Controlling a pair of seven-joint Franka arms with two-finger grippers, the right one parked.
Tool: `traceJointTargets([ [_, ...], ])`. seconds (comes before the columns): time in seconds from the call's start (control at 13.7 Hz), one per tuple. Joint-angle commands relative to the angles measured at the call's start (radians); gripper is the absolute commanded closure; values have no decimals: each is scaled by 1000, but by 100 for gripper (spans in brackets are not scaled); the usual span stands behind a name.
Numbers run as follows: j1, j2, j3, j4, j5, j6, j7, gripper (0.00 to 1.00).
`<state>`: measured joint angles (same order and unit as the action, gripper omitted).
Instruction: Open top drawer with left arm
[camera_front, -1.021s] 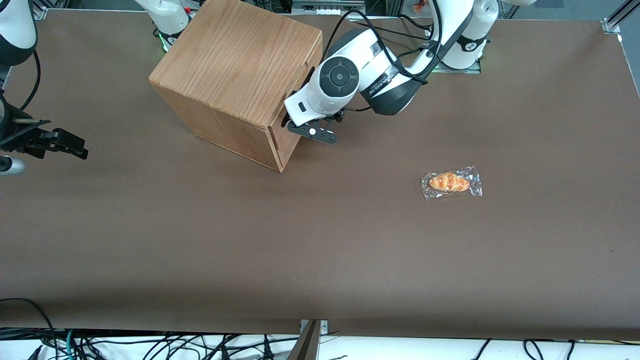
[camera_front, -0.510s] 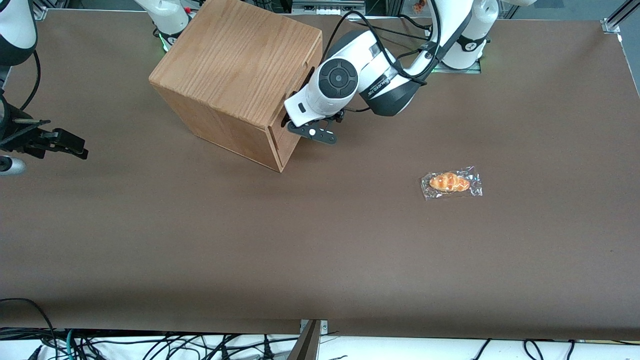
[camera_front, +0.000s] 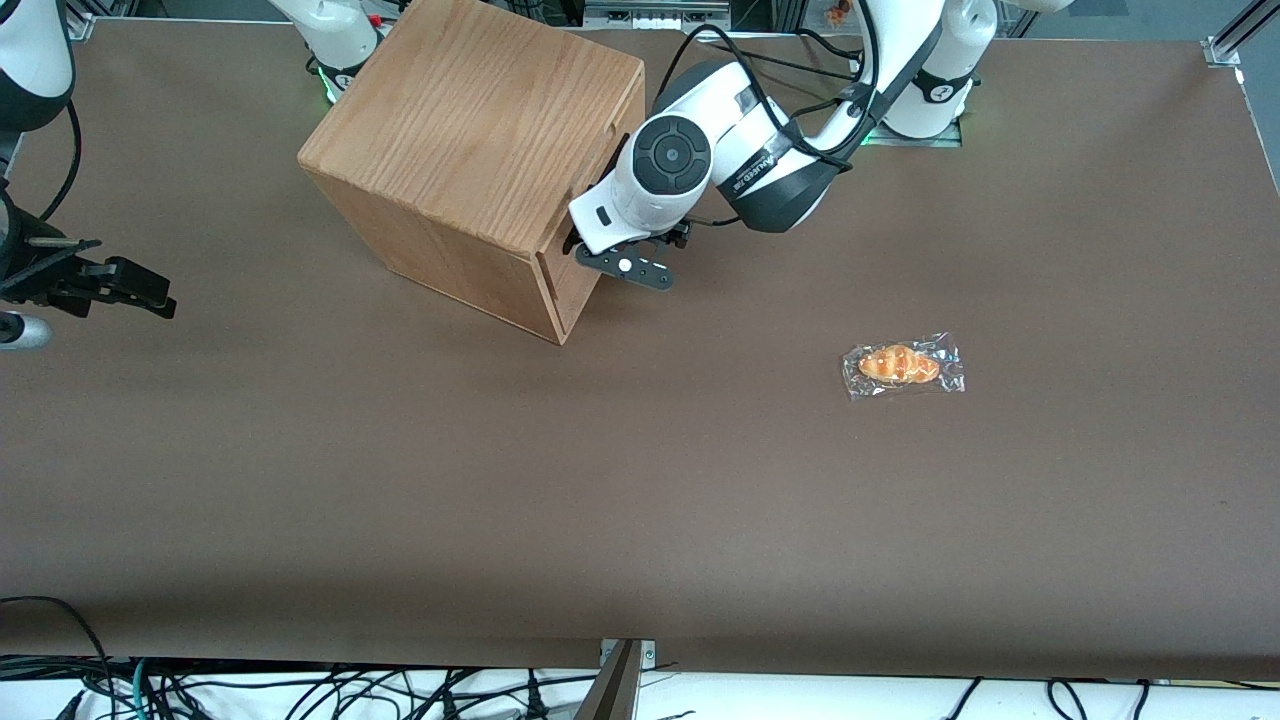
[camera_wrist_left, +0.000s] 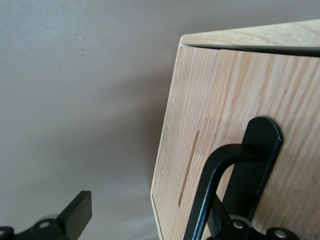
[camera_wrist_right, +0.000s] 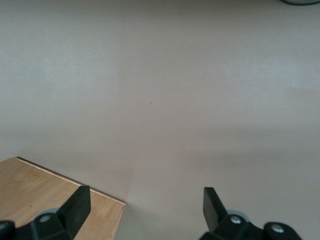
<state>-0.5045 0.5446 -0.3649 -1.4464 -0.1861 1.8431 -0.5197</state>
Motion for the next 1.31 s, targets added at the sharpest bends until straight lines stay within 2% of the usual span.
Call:
traceJointTargets([
  [0.0,8,-18,3,-22,24,-5,12,0],
  [0.15,20,-28,4,-29,25,-14,12,0],
  [0.36,26,-34,1,-28,71,-34,12,0],
  [1.24,103,-61,9,-31,73,-97,17,0],
])
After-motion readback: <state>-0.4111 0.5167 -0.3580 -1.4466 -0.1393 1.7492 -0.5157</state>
